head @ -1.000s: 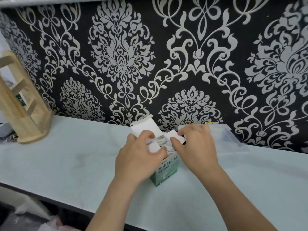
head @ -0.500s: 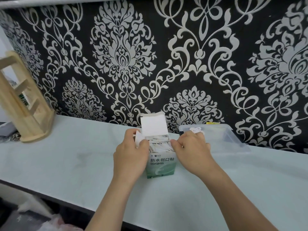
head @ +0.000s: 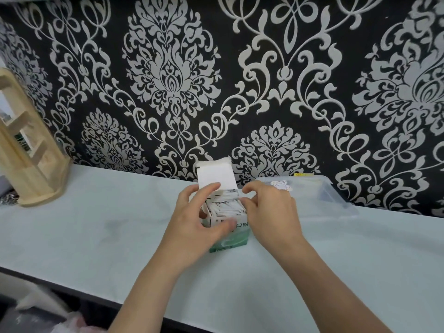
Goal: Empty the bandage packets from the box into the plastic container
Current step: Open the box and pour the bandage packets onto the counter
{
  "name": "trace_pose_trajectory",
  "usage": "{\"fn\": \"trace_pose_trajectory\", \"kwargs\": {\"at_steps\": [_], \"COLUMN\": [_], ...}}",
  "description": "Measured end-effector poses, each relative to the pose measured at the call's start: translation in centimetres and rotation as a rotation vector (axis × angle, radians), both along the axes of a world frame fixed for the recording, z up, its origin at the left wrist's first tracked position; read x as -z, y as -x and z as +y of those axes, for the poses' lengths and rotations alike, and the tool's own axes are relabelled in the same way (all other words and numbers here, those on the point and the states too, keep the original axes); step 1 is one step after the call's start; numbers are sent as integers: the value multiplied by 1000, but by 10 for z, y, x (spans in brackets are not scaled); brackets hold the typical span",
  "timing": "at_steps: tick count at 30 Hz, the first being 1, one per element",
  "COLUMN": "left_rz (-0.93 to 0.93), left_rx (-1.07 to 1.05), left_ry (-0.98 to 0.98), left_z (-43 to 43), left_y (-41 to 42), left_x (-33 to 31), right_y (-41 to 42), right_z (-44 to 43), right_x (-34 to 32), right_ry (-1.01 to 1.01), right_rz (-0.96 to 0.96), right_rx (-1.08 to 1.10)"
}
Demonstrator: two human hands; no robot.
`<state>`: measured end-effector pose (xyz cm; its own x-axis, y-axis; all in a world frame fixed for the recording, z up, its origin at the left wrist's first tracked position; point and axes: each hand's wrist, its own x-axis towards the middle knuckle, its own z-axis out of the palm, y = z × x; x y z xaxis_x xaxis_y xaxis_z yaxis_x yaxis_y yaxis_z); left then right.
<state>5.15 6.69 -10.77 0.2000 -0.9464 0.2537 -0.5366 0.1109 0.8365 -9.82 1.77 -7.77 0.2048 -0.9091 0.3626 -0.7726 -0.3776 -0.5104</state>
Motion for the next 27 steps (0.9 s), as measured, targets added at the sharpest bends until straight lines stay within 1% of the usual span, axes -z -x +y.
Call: {"fn": "trace_pose_trajectory", "kwargs": {"at_steps": [2,4,6,7,9,10,12,14,18,24,27], "left_rz": [-40,-134,-329,-424,-547,-592,-660,-695,-694,-663,-626], "left_rx": [5,-88,-163,-170,-166,-152,-140,-132,-157,-258,-328], "left_ry": [-18,65,188,220,224,223,243,246,232,208,174], "left_z": [-1,-3,-5,-6,-7,-7,-7,-7,-7,-9,-10], "left_y": [-6,-12,-16,-18,-17,-16,-14,-14,-13,-16,-20], "left_x": [-2,-2,1,4,10,12,13,13,12,11,9], "right_y": [-3,-9,-14,-17,-21,-23,-26,-29,-34,-17,-5], "right_z": [-2,-4,-6,-6,-8,-9,-8,-7,-2,9,18], "right_x": [4,8,13,15,14,12,11,12,19,3,-5], "right_ry": [7,10,35,49,18,-11,-92,-107,0,11,25], "right_rz": [-64,-57,55,132,226,215,121,95,201,287,391], "right_rx": [-28,-83,-117,-120,-114,-118,-126,-116,-105,-77,-40]}}
